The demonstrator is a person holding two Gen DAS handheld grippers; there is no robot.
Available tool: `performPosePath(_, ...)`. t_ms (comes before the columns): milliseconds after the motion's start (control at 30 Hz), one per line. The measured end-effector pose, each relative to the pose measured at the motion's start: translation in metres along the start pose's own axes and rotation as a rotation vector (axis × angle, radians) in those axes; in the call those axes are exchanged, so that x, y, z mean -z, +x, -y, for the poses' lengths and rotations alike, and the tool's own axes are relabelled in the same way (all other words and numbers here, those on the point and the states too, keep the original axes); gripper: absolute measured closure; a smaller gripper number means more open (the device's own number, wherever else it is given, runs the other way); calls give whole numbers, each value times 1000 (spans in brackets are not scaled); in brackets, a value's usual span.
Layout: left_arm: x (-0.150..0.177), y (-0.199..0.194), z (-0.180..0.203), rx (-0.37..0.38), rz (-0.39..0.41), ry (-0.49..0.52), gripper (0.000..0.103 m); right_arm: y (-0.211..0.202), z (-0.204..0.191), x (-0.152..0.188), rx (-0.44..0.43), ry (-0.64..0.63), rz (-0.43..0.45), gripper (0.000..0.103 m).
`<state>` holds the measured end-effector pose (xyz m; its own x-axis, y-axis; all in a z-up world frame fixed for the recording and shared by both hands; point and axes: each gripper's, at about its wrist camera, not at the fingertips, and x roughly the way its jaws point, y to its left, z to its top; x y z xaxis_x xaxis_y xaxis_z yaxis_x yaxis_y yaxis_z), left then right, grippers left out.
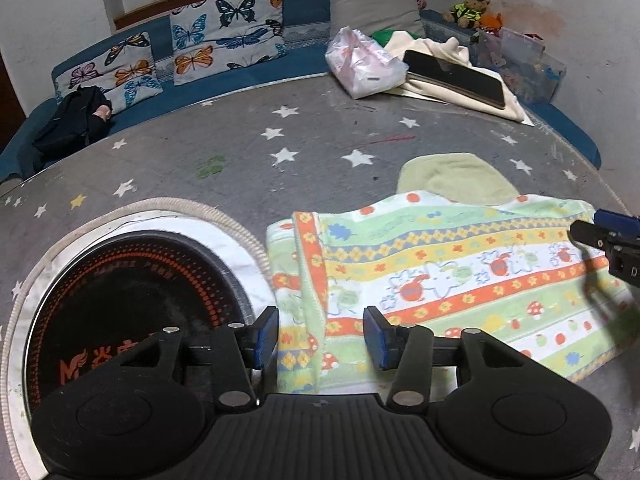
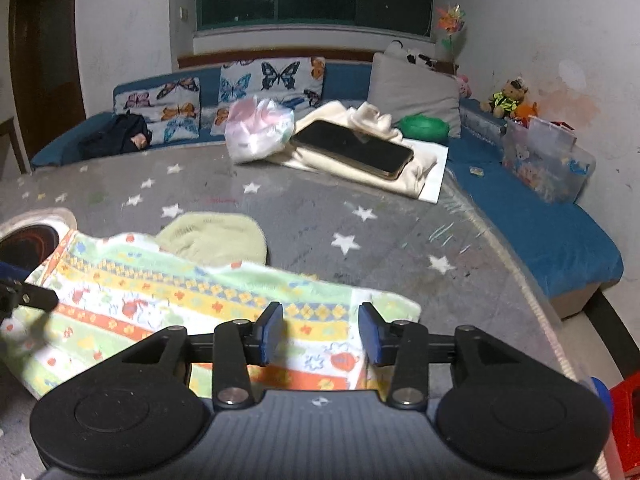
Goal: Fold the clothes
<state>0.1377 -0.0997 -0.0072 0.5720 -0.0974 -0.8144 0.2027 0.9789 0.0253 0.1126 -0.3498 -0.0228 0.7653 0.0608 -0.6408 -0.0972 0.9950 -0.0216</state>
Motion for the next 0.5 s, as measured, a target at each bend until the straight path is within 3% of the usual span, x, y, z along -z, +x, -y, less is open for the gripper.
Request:
performPosePath(200, 3, -6, -3, -7, 0, 6, 51, -10, -13, 3, -31, -24, -1, 53)
performPosePath(500, 12, -19, -5, -12, 4, 32, 46, -27, -59, 18, -154, -112, -31, 37)
